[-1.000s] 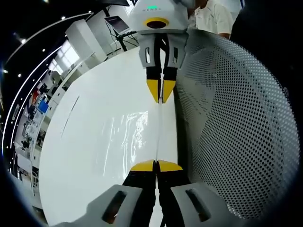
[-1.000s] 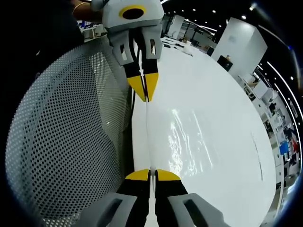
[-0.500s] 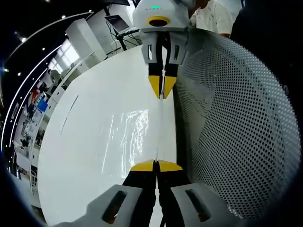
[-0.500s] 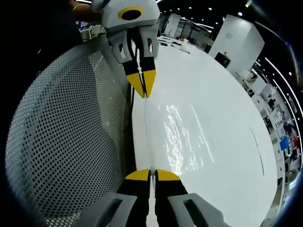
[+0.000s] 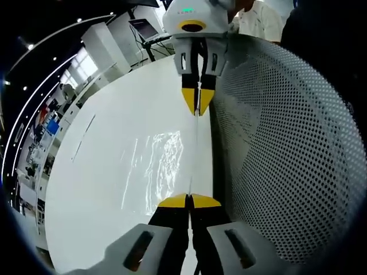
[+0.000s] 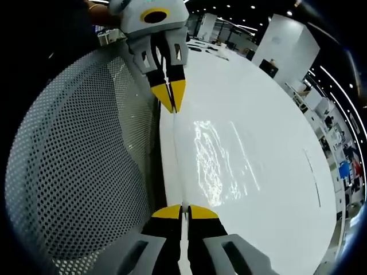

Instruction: Open the resealable bag by pulling the two sides of the seal apart until the entire bag opening is separated and visibly accessible.

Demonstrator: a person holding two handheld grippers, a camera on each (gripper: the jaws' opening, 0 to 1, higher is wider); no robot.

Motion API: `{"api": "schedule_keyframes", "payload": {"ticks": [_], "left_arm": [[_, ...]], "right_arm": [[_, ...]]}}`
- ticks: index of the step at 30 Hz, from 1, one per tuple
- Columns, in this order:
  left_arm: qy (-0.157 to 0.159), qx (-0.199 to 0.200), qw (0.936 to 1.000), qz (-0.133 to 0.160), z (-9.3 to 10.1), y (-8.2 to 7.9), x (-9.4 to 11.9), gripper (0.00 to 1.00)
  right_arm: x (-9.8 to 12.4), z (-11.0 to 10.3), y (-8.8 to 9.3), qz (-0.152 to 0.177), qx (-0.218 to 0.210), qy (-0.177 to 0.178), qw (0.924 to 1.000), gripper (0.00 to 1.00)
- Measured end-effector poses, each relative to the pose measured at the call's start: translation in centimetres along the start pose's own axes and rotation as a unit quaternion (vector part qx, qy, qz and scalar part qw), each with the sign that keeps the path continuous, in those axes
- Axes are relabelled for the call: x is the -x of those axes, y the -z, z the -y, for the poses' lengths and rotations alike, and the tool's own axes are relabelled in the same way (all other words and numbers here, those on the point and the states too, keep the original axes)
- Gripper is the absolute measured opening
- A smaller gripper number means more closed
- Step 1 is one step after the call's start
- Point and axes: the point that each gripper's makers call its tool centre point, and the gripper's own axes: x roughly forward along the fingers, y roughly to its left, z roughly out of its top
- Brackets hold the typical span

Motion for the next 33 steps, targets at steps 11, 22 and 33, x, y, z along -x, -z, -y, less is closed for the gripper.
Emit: {"api": "schedule_keyframes", "payload": {"ticks": [11, 22, 33], "left_arm": [[-0.009, -0.023, 0.9997, 0.001, -0.2, 0.4, 0.3, 0.0], [-0.007, -0.049, 0.9988, 0.005, 0.5, -0.2, 0.2, 0.0], [-0.017, -0.044, 0.9988, 0.012, -0.1, -0.3, 0.6, 0.0]], "right_arm": [[-0.1, -1.2, -0.9, 0.005, 0.007, -0.026, 0.9996, 0.02], [0.2, 0.2, -5.2, 0.064, -0.028, -0.005, 0.9976, 0.07], [-1.4, -0.2, -5.9, 0.065, -0.019, -0.012, 0.9977, 0.04]]}}
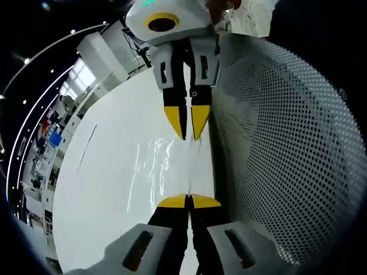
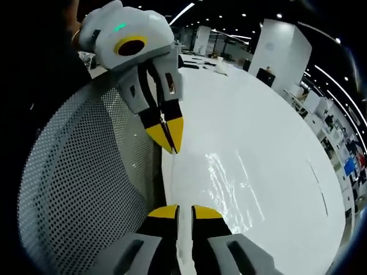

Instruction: Open the resealable bag by pulling the two sides of the seal apart until the entire bag opening is separated and visibly accessible.

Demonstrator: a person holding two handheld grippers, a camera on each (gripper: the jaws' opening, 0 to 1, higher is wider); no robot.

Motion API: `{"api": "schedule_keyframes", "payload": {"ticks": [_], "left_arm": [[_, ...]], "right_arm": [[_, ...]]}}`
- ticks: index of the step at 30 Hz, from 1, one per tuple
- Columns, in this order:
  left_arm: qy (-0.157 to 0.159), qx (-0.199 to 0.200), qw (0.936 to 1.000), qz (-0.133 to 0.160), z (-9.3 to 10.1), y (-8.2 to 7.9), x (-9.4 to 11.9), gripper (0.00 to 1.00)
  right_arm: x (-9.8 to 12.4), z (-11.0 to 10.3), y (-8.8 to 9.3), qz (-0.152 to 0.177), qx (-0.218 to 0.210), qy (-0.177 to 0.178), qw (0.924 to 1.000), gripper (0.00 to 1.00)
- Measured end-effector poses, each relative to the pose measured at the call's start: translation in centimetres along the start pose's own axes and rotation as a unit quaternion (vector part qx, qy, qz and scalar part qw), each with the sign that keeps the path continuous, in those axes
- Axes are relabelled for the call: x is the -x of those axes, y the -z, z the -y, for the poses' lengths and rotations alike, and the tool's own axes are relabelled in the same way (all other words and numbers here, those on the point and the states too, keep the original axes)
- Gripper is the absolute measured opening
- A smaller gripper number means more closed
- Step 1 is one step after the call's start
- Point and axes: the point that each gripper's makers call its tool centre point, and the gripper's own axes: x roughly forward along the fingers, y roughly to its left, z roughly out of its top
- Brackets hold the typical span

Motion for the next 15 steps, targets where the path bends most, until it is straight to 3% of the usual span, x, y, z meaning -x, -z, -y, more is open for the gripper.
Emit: {"api": "schedule_keyframes", "payload": {"ticks": [9, 15], "left_arm": [[-0.009, -0.007, 0.9999, 0.007, -0.5, -0.7, 0.2, 0.0], [-0.049, -0.004, 0.9987, 0.01, -2.0, -0.9, 0.7, 0.0]], "right_arm": [[-0.8, 1.1, -0.9, 0.011, -0.013, 0.009, 0.9998, 0.0], [-0.9, 1.8, -1.3, 0.014, -0.023, 0.014, 0.9995, 0.0]]}}
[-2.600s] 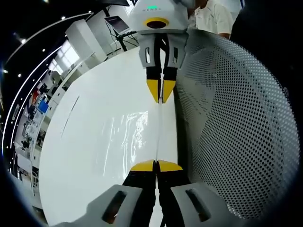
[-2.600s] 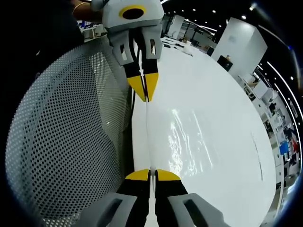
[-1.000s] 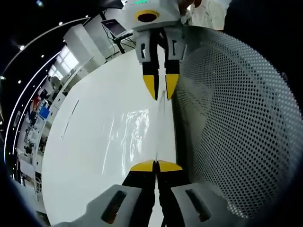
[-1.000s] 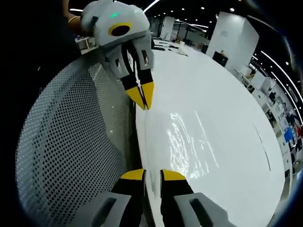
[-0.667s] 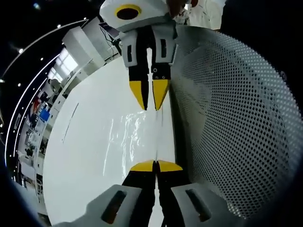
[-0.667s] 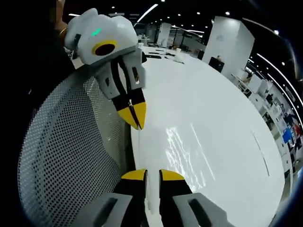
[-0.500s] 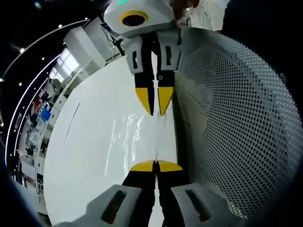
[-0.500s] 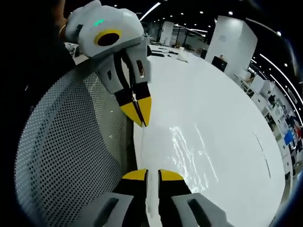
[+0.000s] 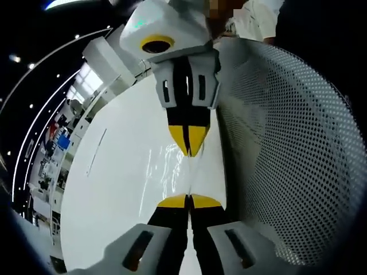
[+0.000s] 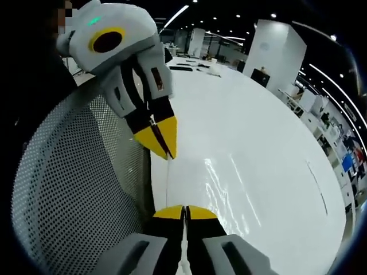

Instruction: Open the resealable bag by pulling the two sides of the seal apart until the entire bag opening is separated and visibly accessible.

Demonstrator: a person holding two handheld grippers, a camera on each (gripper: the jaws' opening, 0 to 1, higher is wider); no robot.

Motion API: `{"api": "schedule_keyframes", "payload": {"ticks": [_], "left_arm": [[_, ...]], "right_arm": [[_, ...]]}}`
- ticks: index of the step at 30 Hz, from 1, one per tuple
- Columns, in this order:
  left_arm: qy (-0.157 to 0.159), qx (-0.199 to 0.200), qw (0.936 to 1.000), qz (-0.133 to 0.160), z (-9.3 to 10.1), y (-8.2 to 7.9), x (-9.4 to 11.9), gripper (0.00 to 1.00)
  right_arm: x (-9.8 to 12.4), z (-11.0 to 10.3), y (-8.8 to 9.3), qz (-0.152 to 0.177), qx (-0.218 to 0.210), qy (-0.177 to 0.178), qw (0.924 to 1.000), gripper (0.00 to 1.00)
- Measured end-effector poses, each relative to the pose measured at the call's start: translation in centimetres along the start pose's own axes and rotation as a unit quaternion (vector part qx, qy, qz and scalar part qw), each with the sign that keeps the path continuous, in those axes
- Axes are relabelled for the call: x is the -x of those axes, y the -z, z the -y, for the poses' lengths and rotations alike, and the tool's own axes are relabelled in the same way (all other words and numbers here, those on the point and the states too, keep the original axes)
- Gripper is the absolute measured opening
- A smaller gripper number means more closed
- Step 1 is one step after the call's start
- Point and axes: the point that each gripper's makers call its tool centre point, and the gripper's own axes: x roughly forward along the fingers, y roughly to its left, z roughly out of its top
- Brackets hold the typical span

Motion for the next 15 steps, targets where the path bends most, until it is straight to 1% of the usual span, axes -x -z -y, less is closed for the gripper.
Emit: {"api": "schedule_keyframes", "payload": {"ticks": [1, 5, 7, 12, 15], "left_arm": [[-0.005, -0.002, 1.0, 0.001, -0.2, -0.1, 0.1, 0.0], [-0.01, -0.01, 0.9999, 0.004, -0.3, -0.5, 0.4, 0.0], [-0.019, -0.015, 0.9997, 0.002, -0.6, -0.5, 0.4, 0.0], [-0.028, -0.012, 0.9995, 0.013, -0.8, -1.4, 0.5, 0.08], [-0.023, -0.019, 0.9995, 0.014, -0.7, -1.6, 0.4, 0.08]], "right_arm": [[0.0, 0.1, -0.1, 0.001, -0.001, 0.001, 1.0, 0.0], [0.1, 0.4, -0.4, 0.004, -0.004, 0.005, 1.0, 0.0], [0.1, 0.6, -0.6, 0.004, -0.007, 0.008, 0.9999, 0.0], [-0.2, 0.7, -1.4, 0.012, -0.008, 0.01, 0.9998, 0.0], [-0.6, 0.6, -2.0, 0.017, -0.005, 0.007, 0.9998, 0.0]]}}
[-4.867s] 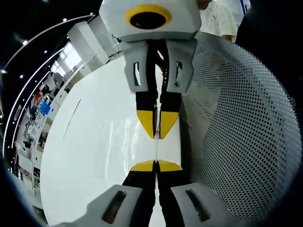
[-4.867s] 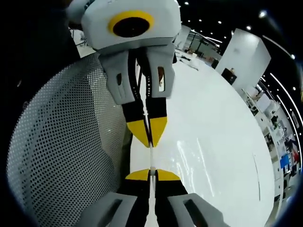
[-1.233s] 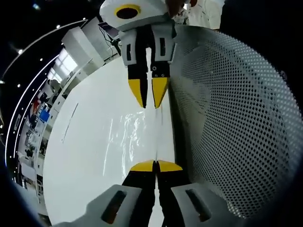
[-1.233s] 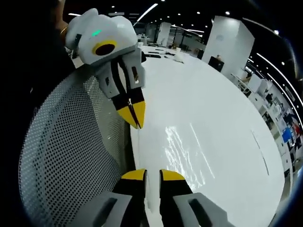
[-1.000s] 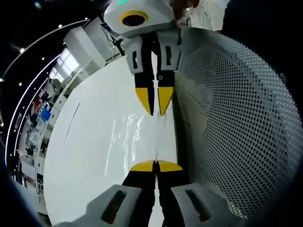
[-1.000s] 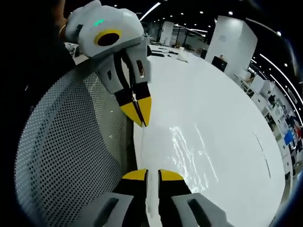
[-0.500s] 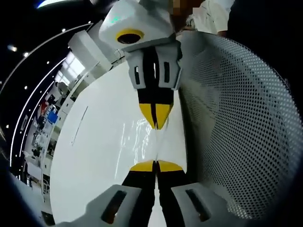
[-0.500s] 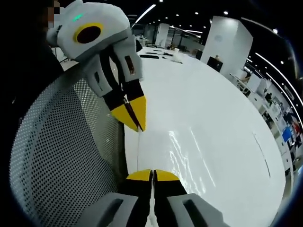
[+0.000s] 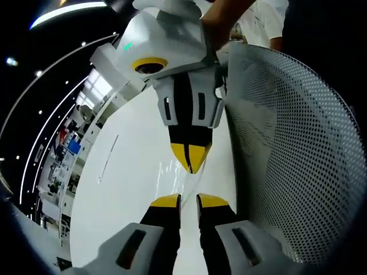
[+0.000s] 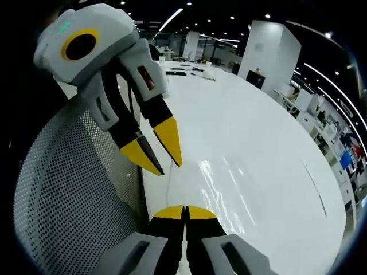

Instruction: Open the resealable bag by pulling the two sides of the seal apart until the entire bag opening is separated and visibly accessible.

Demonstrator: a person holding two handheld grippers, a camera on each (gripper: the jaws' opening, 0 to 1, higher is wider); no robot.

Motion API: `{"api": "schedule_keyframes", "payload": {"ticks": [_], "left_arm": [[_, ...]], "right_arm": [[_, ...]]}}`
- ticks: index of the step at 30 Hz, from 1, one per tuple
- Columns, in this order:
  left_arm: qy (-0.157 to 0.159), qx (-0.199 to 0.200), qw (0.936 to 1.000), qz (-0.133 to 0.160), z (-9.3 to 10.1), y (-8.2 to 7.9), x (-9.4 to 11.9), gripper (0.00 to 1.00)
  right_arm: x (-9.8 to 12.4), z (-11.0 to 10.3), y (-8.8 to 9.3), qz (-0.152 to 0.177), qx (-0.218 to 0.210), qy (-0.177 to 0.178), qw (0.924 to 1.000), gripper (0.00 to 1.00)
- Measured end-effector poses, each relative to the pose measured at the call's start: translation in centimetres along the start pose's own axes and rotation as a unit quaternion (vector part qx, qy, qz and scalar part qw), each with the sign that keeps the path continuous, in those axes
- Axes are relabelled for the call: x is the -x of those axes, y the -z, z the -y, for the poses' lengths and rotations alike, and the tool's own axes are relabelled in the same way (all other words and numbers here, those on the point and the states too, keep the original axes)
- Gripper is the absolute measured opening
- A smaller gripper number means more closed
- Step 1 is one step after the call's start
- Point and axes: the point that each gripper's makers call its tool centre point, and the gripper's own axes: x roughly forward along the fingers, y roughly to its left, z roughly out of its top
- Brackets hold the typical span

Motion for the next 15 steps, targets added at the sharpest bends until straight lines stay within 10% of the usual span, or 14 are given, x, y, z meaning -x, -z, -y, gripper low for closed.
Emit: {"api": "schedule_keyframes", "payload": {"ticks": [15], "left_arm": [[0.005, -0.023, 0.9997, -0.002, 0.4, -0.3, -0.7, 0.06]], "right_arm": [[0.3, -0.1, -1.9, 0.023, 0.003, -0.002, 0.9997, 0.0]]}}
